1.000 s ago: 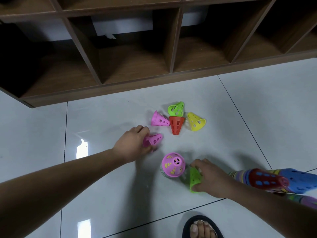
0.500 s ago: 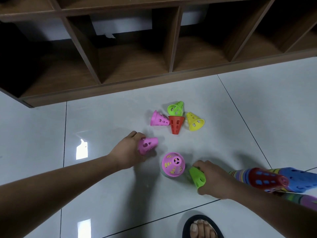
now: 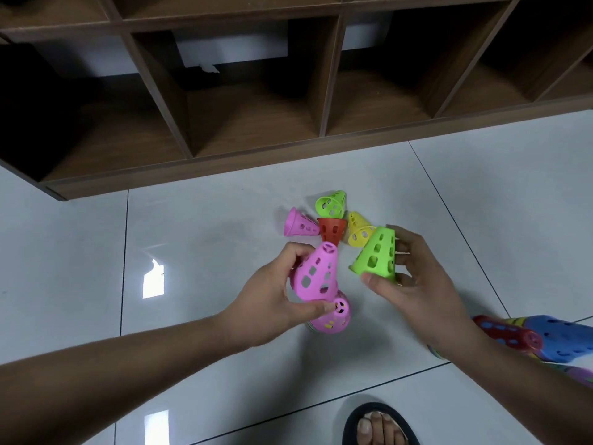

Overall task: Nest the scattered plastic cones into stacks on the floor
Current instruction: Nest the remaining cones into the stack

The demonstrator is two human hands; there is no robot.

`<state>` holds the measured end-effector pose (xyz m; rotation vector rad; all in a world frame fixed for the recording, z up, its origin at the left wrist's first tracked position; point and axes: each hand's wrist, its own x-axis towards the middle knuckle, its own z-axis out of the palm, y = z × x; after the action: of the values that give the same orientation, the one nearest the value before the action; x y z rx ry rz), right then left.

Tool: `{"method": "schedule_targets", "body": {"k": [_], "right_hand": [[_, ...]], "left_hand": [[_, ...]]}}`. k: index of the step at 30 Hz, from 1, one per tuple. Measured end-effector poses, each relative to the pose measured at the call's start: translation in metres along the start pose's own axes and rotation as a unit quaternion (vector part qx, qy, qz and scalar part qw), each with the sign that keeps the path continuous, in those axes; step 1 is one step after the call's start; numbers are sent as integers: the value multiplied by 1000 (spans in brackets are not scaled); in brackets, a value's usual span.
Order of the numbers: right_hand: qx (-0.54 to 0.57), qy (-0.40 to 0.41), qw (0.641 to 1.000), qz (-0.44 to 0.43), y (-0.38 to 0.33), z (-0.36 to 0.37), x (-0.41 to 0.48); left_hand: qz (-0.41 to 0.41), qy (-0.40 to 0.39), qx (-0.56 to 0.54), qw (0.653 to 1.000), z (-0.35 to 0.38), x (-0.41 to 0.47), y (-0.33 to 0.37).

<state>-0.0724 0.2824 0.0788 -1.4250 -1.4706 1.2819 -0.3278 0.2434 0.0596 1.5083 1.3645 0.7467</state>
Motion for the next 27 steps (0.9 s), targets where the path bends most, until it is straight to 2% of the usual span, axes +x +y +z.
{"method": "schedule_targets", "body": {"k": [4, 10, 15, 17, 21, 27], "right_hand": [[40, 9, 998, -36, -12, 7, -6], [31, -9, 995, -96, -24, 13, -15], [-43, -67, 989, -123, -20, 27, -23], [-107, -93, 982, -127, -14, 30, -25], [-214, -133, 962, -105, 0, 31, -27], [-309, -196, 919, -146, 24, 28, -18]], "left_hand": [[43, 19, 13, 999, 6, -5, 4], [64, -26, 94, 993, 19, -6, -7], [42, -58, 97, 993, 32, -5, -29], [37, -67, 101, 992, 34, -2, -34], [8, -82, 117, 990, 29, 0, -52], [1, -113, 198, 974, 3, 12, -81]]}}
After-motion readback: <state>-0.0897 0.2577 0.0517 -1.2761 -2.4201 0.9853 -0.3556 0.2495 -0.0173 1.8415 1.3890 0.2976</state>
